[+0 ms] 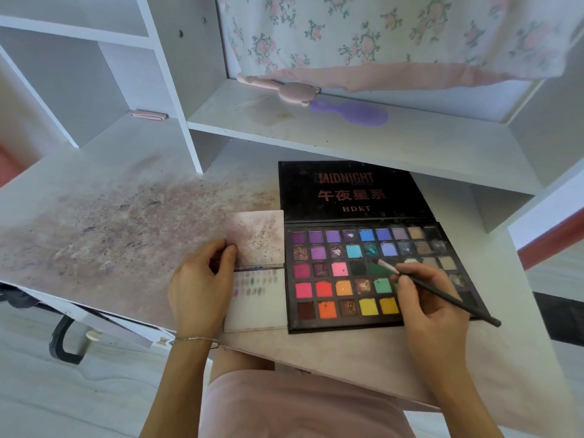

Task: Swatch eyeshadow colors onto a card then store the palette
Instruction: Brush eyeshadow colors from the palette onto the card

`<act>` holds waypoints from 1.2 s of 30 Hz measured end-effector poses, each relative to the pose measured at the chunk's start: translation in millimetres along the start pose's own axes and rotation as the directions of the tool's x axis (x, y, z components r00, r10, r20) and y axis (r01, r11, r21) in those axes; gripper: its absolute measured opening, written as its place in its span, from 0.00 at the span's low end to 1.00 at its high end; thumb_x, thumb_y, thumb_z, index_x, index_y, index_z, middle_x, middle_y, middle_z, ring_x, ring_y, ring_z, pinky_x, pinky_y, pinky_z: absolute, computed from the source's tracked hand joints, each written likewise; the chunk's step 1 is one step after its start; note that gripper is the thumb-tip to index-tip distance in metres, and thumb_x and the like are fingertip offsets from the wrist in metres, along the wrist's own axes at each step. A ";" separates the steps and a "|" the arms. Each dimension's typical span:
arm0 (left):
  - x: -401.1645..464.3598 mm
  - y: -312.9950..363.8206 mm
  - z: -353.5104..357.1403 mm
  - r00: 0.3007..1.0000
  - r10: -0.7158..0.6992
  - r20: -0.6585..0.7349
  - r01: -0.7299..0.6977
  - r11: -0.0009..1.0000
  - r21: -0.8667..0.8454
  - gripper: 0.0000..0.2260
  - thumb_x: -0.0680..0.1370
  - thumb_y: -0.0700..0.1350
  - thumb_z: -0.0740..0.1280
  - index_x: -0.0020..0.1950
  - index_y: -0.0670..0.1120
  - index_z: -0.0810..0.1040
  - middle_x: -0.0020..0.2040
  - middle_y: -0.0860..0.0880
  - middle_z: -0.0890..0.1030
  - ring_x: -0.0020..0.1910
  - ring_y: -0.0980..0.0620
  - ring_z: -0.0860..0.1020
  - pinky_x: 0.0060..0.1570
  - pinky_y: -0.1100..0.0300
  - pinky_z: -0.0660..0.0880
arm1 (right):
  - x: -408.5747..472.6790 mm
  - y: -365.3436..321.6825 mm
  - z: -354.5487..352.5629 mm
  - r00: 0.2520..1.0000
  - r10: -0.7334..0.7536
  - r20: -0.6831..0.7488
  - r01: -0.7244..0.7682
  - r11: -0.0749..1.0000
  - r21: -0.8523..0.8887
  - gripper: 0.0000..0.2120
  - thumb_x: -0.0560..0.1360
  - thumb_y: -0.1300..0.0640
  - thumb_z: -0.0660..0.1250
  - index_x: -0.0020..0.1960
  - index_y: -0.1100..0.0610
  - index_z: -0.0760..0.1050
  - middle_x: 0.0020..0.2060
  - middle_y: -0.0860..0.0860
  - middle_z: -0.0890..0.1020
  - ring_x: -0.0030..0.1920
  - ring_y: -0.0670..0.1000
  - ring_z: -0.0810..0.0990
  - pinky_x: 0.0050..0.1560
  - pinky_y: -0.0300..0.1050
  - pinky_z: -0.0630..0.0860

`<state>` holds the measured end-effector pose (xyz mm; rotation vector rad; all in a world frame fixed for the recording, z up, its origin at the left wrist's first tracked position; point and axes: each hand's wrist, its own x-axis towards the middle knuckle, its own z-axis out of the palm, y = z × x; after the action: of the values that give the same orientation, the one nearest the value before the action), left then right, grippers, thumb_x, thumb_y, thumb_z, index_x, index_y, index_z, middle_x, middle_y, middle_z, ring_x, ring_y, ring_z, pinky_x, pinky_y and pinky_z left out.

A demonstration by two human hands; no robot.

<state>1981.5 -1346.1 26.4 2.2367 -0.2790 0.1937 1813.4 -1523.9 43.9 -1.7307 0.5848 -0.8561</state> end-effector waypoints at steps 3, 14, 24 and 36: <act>-0.5 -0.7 0.3 1.000 0.006 -0.004 -0.006 1.000 -0.001 0.08 0.76 0.46 0.65 0.51 0.46 0.81 0.42 0.44 0.82 0.43 0.44 0.78 0.40 0.58 0.68 | 5.3 6.4 -13.3 0.997 0.037 -0.074 -0.038 0.999 -0.023 0.19 0.75 0.67 0.60 0.40 0.42 0.73 0.36 0.41 0.80 0.39 0.42 0.80 0.32 0.33 0.77; -0.8 0.2 -0.6 1.000 0.021 0.009 -0.021 1.000 -0.001 0.08 0.76 0.44 0.65 0.52 0.44 0.81 0.45 0.42 0.82 0.45 0.41 0.78 0.43 0.56 0.68 | 26.5 18.4 -41.2 0.967 0.037 -0.252 -0.102 0.963 -0.251 0.11 0.76 0.62 0.59 0.44 0.45 0.68 0.34 0.45 0.76 0.35 0.35 0.76 0.31 0.34 0.71; -0.2 1.2 -0.4 1.000 0.001 0.016 -0.001 1.000 -0.001 0.09 0.76 0.45 0.65 0.53 0.44 0.80 0.46 0.41 0.82 0.47 0.40 0.78 0.46 0.51 0.72 | 30.0 22.8 -40.3 0.983 0.011 -0.184 -0.088 0.906 -0.414 0.05 0.76 0.63 0.60 0.46 0.54 0.70 0.34 0.40 0.74 0.36 0.34 0.76 0.30 0.25 0.70; -1.4 1.6 -1.5 1.000 0.002 0.013 -0.001 1.000 -0.007 0.09 0.76 0.45 0.65 0.53 0.43 0.81 0.47 0.41 0.82 0.47 0.40 0.78 0.46 0.53 0.71 | 29.3 23.2 -40.4 0.980 -0.001 -0.201 -0.085 0.904 -0.419 0.07 0.76 0.63 0.61 0.46 0.52 0.69 0.34 0.40 0.74 0.34 0.40 0.75 0.32 0.28 0.67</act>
<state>1979.6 -1345.7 28.2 2.2318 -0.2881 0.1785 1800.7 -1576.9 36.6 -2.0275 1.0001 -0.9233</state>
